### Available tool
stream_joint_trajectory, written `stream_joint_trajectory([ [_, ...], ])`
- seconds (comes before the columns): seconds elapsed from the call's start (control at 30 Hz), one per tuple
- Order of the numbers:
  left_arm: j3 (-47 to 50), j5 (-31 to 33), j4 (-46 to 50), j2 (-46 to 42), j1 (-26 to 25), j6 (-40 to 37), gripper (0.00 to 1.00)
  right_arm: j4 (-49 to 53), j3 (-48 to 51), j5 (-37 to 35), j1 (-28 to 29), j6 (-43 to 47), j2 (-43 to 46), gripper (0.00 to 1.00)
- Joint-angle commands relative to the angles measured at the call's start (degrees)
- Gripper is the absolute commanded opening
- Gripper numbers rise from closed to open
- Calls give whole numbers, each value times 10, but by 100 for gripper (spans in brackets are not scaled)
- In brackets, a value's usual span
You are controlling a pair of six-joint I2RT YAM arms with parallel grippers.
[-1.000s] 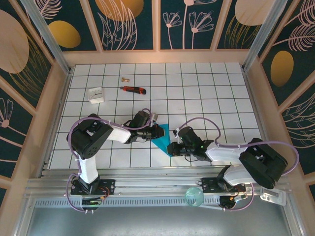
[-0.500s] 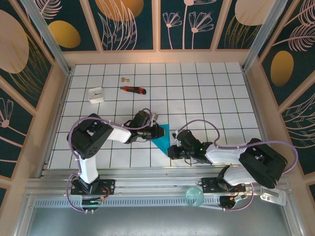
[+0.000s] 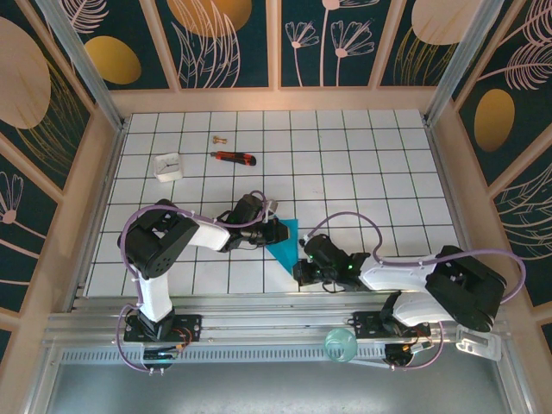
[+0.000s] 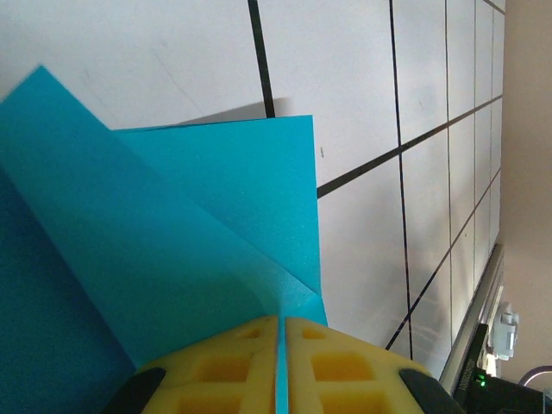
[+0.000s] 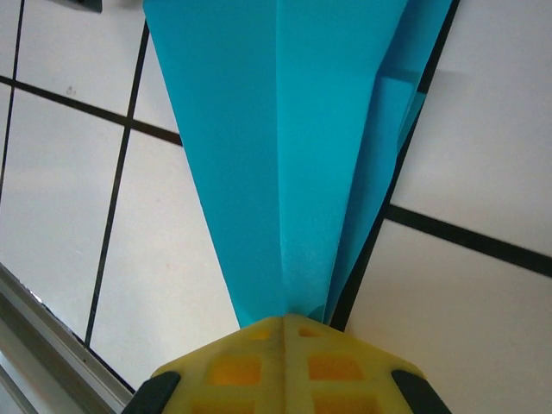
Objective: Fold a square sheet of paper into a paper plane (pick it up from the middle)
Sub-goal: Fourth fold the wing at the center of the table.
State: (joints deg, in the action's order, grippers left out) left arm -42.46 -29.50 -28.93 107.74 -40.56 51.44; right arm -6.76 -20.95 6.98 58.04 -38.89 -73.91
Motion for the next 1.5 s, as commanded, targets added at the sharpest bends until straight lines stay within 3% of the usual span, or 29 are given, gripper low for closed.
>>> stream_joint_trajectory([
  [0.0, 2, 32, 32, 24, 5, -13, 13, 97, 12, 6, 18, -2, 11, 3],
  [0.3, -1, 33, 37, 26, 5, -14, 12, 136, -12, -6, 18, 37, 42, 2],
  [0.53, 2, 32, 34, 26, 4, -13, 13, 90, -26, 30, -23, 32, 87, 3],
  [1.0, 0, 30, 32, 26, 5, -12, 13, 38, -67, 46, -30, 46, -12, 2],
  [1.47, 0, 29, 32, 28, 5, -12, 13, -5, 22, 62, -26, 4, -19, 0],
])
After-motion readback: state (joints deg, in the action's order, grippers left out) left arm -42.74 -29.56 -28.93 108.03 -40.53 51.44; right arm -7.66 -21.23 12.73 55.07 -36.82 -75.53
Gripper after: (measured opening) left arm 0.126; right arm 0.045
